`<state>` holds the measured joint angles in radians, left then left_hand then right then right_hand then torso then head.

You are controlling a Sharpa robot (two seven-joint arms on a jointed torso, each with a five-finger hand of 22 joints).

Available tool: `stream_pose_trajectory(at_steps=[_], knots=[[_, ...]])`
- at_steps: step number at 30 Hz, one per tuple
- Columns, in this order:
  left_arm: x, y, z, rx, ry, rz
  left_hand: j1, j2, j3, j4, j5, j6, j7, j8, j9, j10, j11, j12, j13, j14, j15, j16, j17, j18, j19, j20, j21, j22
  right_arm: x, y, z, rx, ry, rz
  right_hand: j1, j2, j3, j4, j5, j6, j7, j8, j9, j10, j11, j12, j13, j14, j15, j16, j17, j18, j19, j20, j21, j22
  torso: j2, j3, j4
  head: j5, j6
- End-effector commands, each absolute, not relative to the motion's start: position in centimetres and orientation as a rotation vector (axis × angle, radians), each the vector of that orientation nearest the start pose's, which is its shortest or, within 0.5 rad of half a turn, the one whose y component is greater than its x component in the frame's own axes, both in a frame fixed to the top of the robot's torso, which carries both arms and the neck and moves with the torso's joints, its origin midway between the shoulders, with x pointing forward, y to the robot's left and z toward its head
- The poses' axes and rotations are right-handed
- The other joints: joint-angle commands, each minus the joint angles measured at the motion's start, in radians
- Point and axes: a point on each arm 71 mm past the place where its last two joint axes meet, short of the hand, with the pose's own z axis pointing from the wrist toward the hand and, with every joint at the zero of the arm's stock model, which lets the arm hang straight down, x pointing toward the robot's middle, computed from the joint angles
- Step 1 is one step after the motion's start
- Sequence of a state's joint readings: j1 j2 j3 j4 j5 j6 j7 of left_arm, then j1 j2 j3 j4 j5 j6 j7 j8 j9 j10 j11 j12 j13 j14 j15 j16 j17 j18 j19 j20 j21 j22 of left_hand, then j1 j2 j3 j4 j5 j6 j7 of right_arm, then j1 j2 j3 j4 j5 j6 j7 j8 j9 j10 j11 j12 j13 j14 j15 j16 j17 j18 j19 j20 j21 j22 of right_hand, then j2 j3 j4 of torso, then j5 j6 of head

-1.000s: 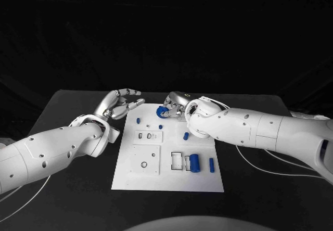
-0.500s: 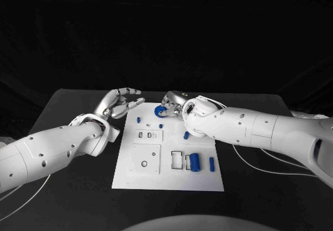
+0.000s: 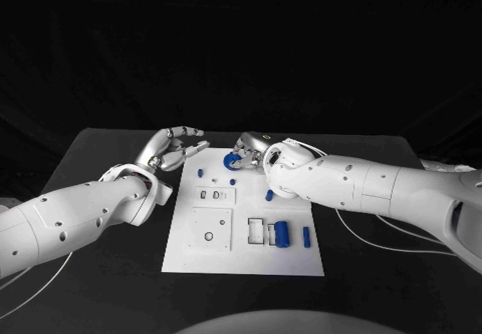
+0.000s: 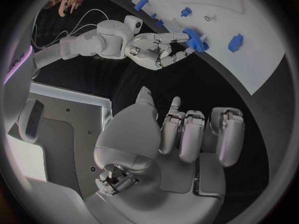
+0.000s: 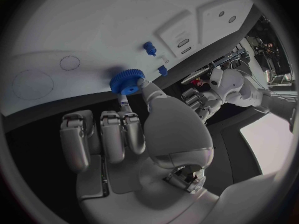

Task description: Assemble the parts on the task board

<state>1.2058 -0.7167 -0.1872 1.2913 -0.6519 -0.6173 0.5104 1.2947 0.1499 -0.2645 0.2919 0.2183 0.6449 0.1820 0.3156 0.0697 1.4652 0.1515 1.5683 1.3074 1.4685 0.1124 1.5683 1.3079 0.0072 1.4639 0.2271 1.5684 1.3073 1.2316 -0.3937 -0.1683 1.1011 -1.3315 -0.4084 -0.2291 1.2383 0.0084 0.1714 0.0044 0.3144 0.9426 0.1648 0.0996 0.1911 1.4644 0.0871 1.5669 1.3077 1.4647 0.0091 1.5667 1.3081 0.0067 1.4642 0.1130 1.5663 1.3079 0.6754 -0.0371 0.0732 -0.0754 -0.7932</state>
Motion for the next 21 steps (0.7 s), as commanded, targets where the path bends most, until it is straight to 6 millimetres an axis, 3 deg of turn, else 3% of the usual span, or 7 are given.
stream_pose_trajectory(at_steps=[1,11,21], knots=[[50.65,20.93,-21.26,-0.323,1.345,-1.112,0.004,0.005,-0.006,-0.001,0.006,0.008,0.025,-0.003,-0.001,0.106,-0.006,0.002,0.263,0.102,-0.007,0.003,0.263,-0.002,0.079,-0.005,-0.003,0.247,53.96,-9.24,-22.78,-0.064,1.714,0.561,-0.013,0.000,0.006,0.001,-0.004,-0.005,-0.002,-0.003,0.001,0.106,0.008,0.004,0.263,0.106,0.005,0.004,0.263,-0.007,0.107,0.008,0.004,0.263,0.000,0.0001,0.0008,-0.001,0.000],[50.60,20.99,-21.23,-0.323,1.345,-1.111,0.004,0.005,-0.006,-0.001,0.006,0.008,0.025,-0.003,-0.001,0.106,-0.006,0.002,0.263,0.102,-0.007,0.003,0.263,-0.002,0.079,-0.005,-0.003,0.247,54.05,-8.83,-23.12,-0.069,1.726,0.556,-0.013,0.000,0.008,0.000,-0.005,-0.009,-0.002,-0.006,0.001,0.106,0.008,0.004,0.263,0.106,0.006,0.004,0.263,-0.007,0.107,0.010,0.004,0.263,-0.001,0.0005,-0.0007,0.007,0.000],[50.58,20.96,-21.22,-0.323,1.344,-1.113,0.004,0.005,-0.006,-0.001,0.006,0.008,0.025,-0.003,-0.001,0.106,-0.006,0.002,0.263,0.102,-0.007,0.003,0.263,-0.002,0.079,-0.005,-0.003,0.247,54.23,-8.70,-23.38,-0.071,1.739,0.539,-0.012,0.000,0.011,0.000,-0.012,-0.018,-0.002,-0.011,0.000,0.106,0.009,0.004,0.263,0.106,0.007,0.004,0.263,-0.007,0.107,0.012,0.004,0.263,-0.001,0.0000,0.0013,0.001,0.001]])
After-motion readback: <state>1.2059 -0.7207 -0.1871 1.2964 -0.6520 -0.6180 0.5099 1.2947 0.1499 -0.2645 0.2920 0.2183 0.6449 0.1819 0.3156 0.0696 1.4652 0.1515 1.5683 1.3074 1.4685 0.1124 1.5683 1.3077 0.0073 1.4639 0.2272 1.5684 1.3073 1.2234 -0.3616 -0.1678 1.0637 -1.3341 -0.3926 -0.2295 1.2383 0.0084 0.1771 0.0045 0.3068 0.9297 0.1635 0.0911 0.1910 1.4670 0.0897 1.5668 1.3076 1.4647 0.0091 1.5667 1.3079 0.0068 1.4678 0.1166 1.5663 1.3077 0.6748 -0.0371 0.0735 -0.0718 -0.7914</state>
